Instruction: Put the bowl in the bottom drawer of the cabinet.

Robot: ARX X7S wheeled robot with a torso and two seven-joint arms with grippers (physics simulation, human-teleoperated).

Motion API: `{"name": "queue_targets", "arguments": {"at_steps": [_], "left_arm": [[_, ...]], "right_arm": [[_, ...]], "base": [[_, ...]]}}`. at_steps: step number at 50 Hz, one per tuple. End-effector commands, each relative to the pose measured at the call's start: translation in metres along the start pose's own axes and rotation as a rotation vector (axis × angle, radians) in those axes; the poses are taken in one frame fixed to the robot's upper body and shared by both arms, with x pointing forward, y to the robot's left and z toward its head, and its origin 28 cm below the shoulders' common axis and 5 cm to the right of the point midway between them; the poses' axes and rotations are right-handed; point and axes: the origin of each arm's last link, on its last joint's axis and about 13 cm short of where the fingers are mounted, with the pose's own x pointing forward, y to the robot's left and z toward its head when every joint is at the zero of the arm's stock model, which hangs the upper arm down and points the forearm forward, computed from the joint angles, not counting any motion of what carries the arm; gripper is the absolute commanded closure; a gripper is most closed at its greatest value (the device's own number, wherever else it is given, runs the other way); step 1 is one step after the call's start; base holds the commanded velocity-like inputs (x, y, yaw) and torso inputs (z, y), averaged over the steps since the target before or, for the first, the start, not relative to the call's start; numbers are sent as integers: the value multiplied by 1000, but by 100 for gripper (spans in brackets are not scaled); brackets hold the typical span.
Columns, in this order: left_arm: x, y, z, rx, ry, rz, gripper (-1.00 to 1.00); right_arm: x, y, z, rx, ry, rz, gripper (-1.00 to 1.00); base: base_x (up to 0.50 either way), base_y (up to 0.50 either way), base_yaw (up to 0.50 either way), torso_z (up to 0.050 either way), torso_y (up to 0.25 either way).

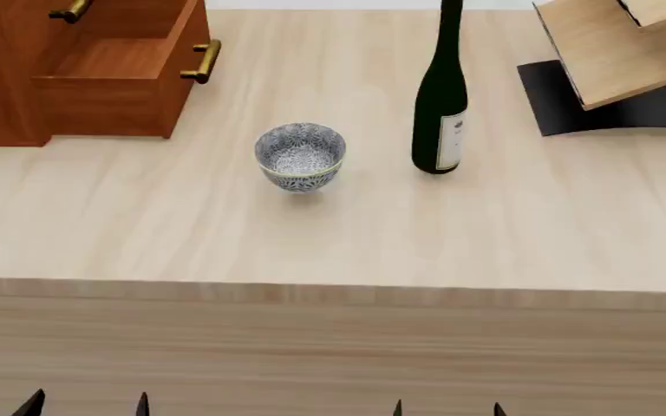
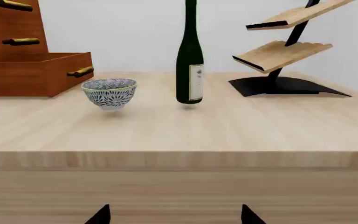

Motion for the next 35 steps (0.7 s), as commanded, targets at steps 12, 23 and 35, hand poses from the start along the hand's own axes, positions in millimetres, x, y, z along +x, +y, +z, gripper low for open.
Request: {"name": "queue_targets", "arguments": {"at_steps": [12,23,35], "left_arm": [[1,1,0,-8,14,5,-100],[1,1,2,-37,28,-13,-100],[2,2,2,-37,29,0,-100]], "right_arm": [[-1,2,2,-29,-21,8,-100],[-4,3,10,-34,-46,3,-100],[-3,4,12,-27,-54,1,-100]], "base": [[0,0,0,0,0],[0,0,0,0,150],[0,0,0,0,250]]}}
